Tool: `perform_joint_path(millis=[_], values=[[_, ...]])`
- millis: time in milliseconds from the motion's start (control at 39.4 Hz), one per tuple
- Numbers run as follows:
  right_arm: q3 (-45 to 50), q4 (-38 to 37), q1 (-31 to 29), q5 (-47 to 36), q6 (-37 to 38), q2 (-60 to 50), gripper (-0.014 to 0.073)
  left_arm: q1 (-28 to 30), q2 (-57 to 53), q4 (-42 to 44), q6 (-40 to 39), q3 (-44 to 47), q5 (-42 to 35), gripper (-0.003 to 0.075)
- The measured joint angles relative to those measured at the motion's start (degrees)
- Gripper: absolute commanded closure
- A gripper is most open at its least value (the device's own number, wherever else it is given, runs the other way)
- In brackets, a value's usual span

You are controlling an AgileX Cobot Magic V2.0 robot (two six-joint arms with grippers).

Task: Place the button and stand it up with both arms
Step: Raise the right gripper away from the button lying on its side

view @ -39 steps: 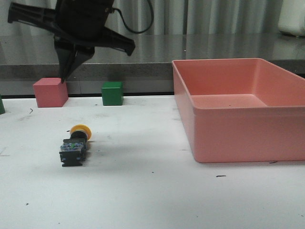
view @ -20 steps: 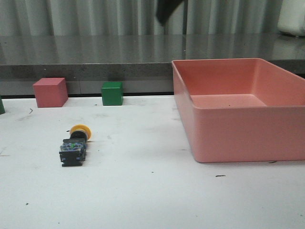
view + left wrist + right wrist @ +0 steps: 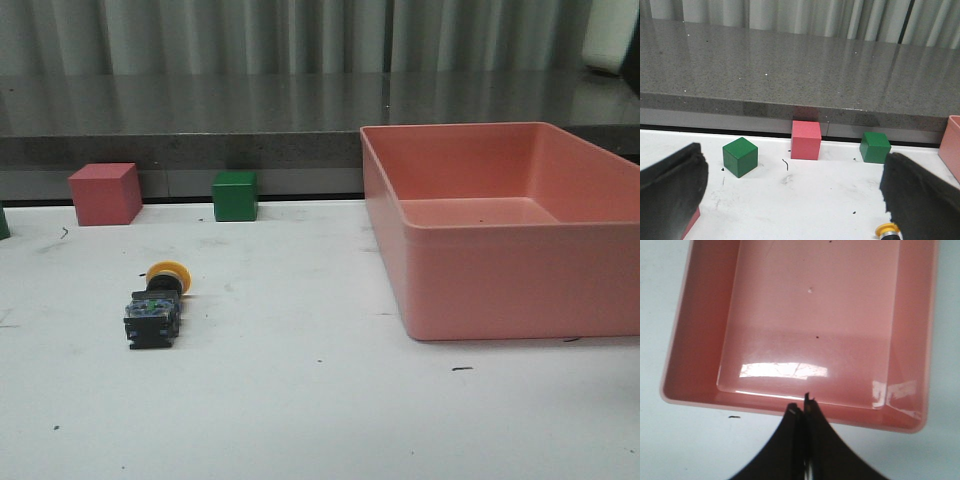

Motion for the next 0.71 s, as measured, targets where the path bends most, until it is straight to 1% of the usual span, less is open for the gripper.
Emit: perform_joint_path(millis=[228,380,533,710], values=[[17.7,-3.7,0.0,-12.8,0.0,-15.7,0.0654,0.0,0.0,0.0,0.0,0.0,0.0,0.0048],[29.1,-4.4,0.0,-20.3,0.0,-29.6,0.0654,0.0,0.0,0.0,0.0,0.0,0.0,0.0048],[38.0,-4.8,0.0,-25.9,0.0,-43.5,0.0654,0.0,0.0,0.0,0.0,0.0,0.0,0.0048],[44.7,-5.6,0.0,-33.6,-0.1,-57.1,0.0654,0.0,0.0,0.0,0.0,0.0,0.0,0.0048]])
